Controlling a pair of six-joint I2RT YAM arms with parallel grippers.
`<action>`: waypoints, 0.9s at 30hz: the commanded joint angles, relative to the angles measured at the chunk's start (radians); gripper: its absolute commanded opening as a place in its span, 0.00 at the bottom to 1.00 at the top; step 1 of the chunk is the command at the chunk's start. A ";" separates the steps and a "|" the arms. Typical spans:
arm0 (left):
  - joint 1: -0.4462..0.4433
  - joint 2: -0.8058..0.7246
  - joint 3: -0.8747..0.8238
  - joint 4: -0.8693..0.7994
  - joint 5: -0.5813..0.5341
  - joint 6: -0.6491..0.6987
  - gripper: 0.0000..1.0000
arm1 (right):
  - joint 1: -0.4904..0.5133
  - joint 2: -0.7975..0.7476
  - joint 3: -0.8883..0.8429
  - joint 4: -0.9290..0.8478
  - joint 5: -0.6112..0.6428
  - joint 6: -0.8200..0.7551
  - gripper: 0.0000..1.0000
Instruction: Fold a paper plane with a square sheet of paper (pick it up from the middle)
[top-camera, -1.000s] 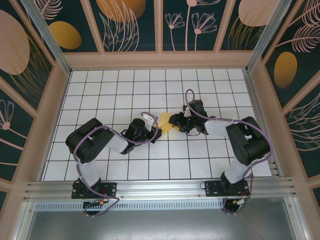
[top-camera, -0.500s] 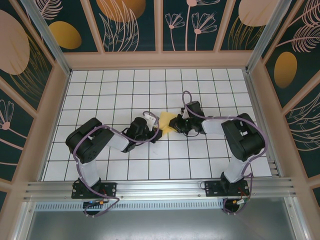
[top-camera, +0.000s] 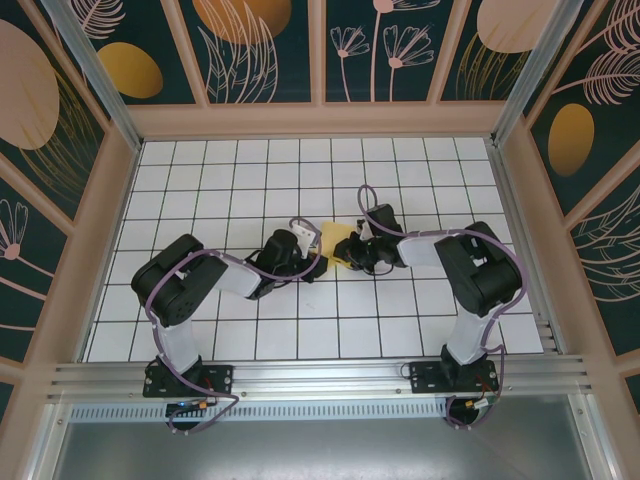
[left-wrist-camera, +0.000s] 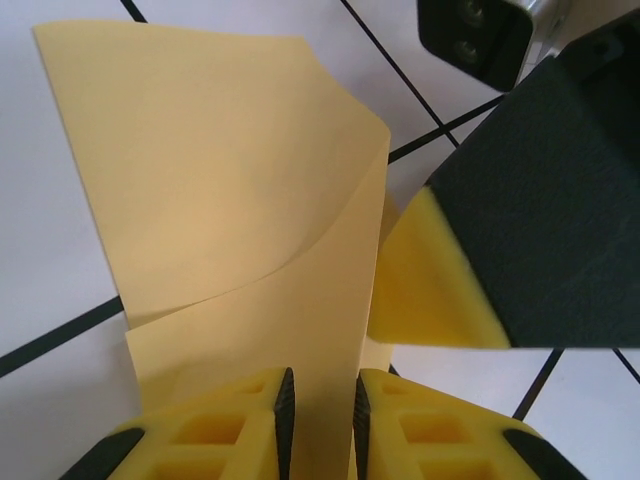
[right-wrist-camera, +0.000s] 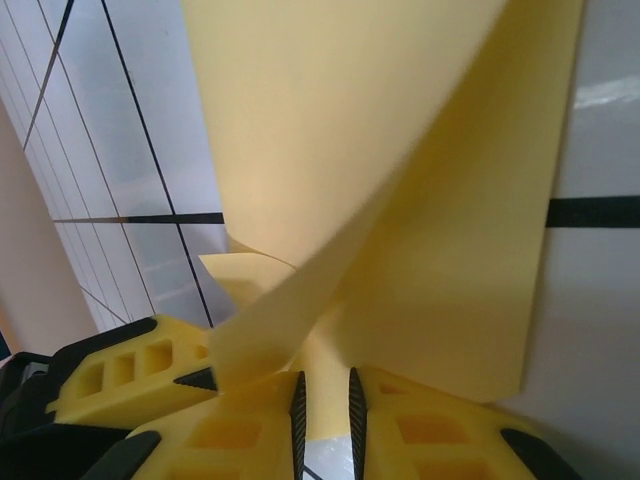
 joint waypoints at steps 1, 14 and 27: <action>-0.001 0.012 0.035 -0.043 0.003 0.027 0.26 | 0.011 0.019 0.024 -0.020 0.011 -0.019 0.25; -0.002 -0.026 -0.020 0.015 0.007 -0.079 0.15 | 0.007 -0.001 0.011 -0.011 0.038 -0.054 0.30; 0.003 -0.048 -0.076 0.178 0.052 -0.252 0.08 | -0.028 -0.089 -0.022 0.119 -0.053 -0.134 0.30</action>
